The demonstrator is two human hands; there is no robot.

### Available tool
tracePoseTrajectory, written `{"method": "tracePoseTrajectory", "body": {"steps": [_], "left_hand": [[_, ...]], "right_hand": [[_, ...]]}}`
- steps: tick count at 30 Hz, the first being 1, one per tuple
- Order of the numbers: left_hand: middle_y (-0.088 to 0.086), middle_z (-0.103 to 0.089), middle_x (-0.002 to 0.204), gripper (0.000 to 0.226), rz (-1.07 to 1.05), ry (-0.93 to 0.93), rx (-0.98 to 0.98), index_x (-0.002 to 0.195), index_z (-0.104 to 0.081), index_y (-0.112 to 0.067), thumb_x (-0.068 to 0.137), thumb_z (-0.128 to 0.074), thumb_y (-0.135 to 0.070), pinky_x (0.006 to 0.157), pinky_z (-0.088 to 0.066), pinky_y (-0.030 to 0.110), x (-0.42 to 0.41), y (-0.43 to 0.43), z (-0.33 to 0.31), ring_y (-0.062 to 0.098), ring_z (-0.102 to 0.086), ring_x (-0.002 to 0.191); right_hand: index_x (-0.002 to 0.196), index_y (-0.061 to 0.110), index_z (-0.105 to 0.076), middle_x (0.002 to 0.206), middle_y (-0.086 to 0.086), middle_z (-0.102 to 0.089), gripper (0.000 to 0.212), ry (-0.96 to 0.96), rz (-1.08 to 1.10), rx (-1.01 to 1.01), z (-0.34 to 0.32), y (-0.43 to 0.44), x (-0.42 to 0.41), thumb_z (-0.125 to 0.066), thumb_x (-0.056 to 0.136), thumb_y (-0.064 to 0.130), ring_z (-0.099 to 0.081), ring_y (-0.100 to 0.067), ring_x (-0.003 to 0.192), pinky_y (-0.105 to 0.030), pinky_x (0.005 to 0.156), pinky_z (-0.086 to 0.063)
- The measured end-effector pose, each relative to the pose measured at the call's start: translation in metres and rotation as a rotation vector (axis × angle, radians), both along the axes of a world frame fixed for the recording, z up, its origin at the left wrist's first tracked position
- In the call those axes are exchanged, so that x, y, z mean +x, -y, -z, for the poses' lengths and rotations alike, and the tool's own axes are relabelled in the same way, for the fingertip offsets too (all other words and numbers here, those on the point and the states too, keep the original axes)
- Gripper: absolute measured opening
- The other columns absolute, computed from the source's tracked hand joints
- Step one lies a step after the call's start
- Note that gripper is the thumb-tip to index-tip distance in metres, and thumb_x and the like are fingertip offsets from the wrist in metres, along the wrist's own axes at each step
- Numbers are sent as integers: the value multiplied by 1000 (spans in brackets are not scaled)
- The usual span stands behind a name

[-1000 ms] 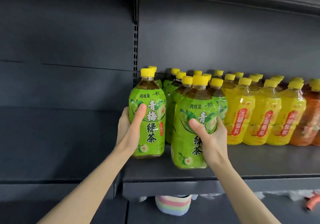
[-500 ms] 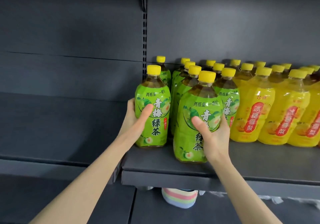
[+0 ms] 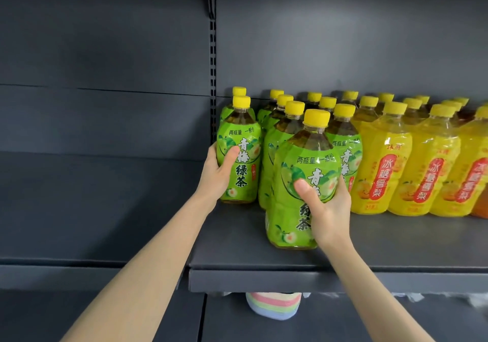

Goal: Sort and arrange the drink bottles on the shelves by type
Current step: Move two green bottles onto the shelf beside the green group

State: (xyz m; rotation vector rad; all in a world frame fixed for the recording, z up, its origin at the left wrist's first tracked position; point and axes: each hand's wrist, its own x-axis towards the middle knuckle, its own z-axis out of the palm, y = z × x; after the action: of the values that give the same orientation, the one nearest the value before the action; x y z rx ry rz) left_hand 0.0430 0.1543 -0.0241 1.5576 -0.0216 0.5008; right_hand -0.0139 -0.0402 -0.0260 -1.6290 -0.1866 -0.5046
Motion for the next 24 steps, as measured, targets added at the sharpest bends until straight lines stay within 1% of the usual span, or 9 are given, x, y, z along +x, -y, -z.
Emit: {"method": "tracePoseTrajectory", "body": {"steps": [3, 5, 7, 10, 12, 15, 17, 22, 24], "left_hand": [[-9, -58, 115, 49, 10, 6, -13, 136, -37, -21, 93, -52, -39, 74, -49, 17, 9, 3, -2, 2, -58, 102], [-13, -55, 111, 50, 16, 9, -12, 139, -34, -22, 94, -50, -39, 71, -46, 14, 15, 5, -3, -3, -55, 98], [-11, -54, 114, 52, 24, 6, -8, 141, -31, -22, 95, -48, -39, 78, -47, 19, 21, 3, -2, 0, -54, 101], [-5, -54, 125, 53, 42, 1, -7, 142, -30, -23, 95, -47, -42, 93, -46, 31, 30, -3, 0, 11, -54, 112], [-5, -54, 125, 53, 45, 0, -10, 142, -31, -23, 95, -47, -42, 91, -47, 30, 34, -5, 1, 11, -54, 113], [-6, -53, 123, 54, 46, -6, -12, 142, -30, -23, 95, -46, -42, 81, -47, 23, 40, -7, 1, 9, -54, 110], [-5, -53, 123, 55, 51, -14, -13, 143, -28, -23, 94, -46, -43, 78, -47, 22, 43, -9, 1, 7, -55, 108], [-4, -53, 125, 56, 50, -16, -4, 142, -28, -21, 95, -46, -43, 81, -47, 24, 50, -12, 3, 9, -55, 110], [-4, -53, 124, 54, 42, -7, 2, 142, -28, -20, 95, -45, -41, 80, -47, 23, 51, -11, 3, 9, -54, 109]], "right_hand": [[147, 8, -32, 139, -4, -54, 128, 1, -4, -6, 0, 2, 2, -69, 44, 74, -49, -21, 130, -41, 110, -37], [147, 8, -32, 141, -4, -52, 131, 6, -7, -8, 1, 2, 2, -69, 41, 76, -47, -22, 131, -38, 110, -37], [147, 9, -32, 142, -6, -51, 138, 10, -1, -12, 2, 2, 2, -67, 36, 84, -46, -24, 132, -45, 111, -37], [146, 9, -33, 141, -6, -52, 141, 23, 5, -7, 2, 2, 3, -64, 34, 90, -48, -25, 131, -49, 110, -38], [146, 9, -33, 141, -6, -52, 140, 22, 3, -2, 3, 2, 4, -65, 36, 89, -47, -25, 131, -49, 110, -38], [146, 8, -34, 136, -3, -57, 135, 26, -4, -6, 3, 3, 4, -69, 39, 82, -51, -22, 127, -45, 109, -40], [145, 7, -34, 134, -2, -59, 136, 28, -3, -8, 3, 3, 5, -69, 38, 83, -53, -21, 126, -43, 108, -41], [144, 6, -37, 127, 3, -63, 120, 36, -22, -5, 4, 5, 7, -70, 47, 68, -56, -16, 121, -37, 106, -43], [144, 6, -37, 127, 2, -63, 126, 44, -19, -1, 3, 4, 6, -71, 44, 75, -56, -16, 121, -37, 106, -43]]}}
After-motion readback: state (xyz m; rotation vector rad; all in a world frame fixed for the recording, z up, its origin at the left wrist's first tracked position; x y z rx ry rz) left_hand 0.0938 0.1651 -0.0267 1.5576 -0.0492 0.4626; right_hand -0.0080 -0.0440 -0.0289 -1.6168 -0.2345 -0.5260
